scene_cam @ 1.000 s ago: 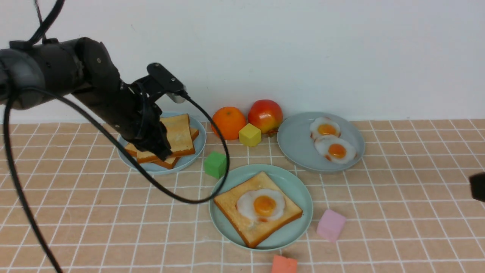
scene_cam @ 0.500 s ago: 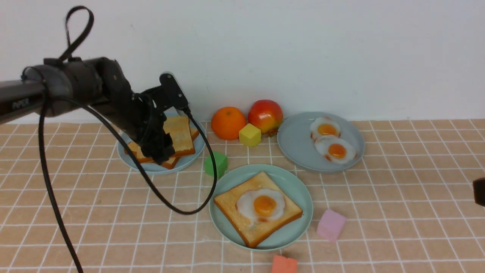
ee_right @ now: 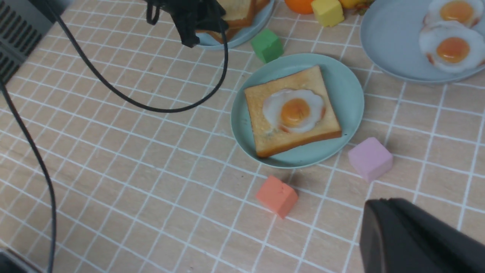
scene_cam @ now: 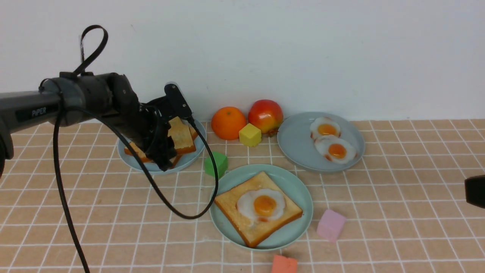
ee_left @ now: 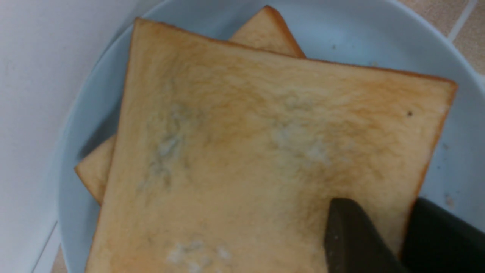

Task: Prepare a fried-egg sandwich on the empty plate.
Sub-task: Use the left arm to grab a slice of bread, then use the left arm to place a slice of bread on the fried egg in the middle

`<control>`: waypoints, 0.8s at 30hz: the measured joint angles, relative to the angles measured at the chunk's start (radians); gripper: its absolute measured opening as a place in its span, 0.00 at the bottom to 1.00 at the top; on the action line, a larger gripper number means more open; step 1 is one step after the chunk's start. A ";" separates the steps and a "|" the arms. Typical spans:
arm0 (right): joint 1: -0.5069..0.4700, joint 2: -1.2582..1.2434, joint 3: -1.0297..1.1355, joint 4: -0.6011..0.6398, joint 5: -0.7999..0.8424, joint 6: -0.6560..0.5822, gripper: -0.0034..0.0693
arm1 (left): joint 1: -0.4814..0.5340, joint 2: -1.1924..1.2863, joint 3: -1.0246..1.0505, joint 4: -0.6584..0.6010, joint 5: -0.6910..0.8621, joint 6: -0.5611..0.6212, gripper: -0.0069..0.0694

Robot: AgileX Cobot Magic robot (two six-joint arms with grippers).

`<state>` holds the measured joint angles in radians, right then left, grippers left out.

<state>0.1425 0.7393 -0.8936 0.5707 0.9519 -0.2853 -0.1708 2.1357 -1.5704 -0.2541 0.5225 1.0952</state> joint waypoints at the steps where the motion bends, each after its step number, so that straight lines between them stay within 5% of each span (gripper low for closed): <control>1: 0.000 0.000 0.000 0.008 0.001 0.000 0.06 | -0.001 -0.005 0.000 0.000 0.004 0.000 0.27; 8: 0.000 -0.028 0.000 0.043 0.008 0.000 0.07 | -0.004 -0.109 0.004 -0.048 0.063 -0.097 0.20; 13: 0.000 -0.093 0.000 -0.006 0.045 0.000 0.07 | -0.097 -0.276 0.009 -0.062 0.184 -0.511 0.20; 24: 0.000 -0.204 0.000 -0.074 0.119 0.000 0.07 | -0.615 -0.299 0.074 0.490 0.291 -1.190 0.19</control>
<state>0.1425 0.5351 -0.8936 0.4968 1.0708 -0.2853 -0.7857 1.8366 -1.4967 0.2361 0.8134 -0.0943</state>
